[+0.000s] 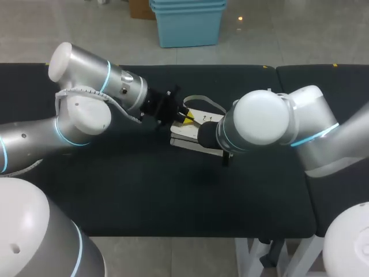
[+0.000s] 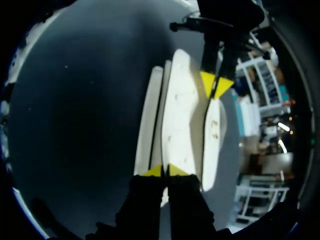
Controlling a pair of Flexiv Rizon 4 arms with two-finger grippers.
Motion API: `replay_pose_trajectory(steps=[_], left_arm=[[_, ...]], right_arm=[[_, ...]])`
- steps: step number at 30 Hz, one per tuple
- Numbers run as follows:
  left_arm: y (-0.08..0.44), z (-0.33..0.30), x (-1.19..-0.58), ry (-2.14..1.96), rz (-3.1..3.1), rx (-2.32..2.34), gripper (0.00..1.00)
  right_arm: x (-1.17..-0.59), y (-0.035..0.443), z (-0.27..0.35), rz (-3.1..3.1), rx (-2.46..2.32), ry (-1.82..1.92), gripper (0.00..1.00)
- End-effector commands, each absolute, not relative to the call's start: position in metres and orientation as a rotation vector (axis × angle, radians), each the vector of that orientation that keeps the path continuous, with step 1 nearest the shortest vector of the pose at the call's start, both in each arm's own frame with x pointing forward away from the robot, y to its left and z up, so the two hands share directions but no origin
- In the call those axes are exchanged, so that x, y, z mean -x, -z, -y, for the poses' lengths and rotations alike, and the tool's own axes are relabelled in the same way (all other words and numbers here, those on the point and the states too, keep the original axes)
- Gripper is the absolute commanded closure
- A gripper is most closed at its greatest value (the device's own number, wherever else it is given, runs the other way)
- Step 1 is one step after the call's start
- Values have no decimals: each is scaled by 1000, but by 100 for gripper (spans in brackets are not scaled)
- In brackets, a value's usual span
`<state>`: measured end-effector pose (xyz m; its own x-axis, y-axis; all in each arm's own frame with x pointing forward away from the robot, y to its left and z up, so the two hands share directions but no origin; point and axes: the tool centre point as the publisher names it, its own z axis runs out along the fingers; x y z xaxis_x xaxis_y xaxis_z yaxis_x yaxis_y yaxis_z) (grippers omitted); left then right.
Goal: Pick up the bag, open it, inspect its contents, close it, and place it on the opposite side
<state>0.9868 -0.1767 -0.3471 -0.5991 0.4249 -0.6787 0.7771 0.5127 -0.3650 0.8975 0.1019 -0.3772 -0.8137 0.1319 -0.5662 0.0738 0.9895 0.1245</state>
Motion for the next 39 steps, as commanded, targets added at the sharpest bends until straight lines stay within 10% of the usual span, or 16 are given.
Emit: replay_pose_trajectory(steps=[1, 21, 23, 26, 39], left_arm=[[333, 171, -1000, 957, -2311, -943, 100], [324, 171, -1022, 1066, -2574, -789, 100], [328, 172, -1017, 1045, -2560, -808, 60], [332, 171, -1012, 1049, -2556, -811, 28], [349, 187, -1020, 1054, -2490, -770, 42]], right_arm=[[-896, 382, -102, -2521, -144, -131, 100], [-896, 382, -102, -2521, -144, -131, 100], [-896, 382, -102, -2521, -144, -131, 100], [-896, 382, -102, -2521, -144, -131, 100], [-896, 382, -102, -2521, -144, -131, 100]])
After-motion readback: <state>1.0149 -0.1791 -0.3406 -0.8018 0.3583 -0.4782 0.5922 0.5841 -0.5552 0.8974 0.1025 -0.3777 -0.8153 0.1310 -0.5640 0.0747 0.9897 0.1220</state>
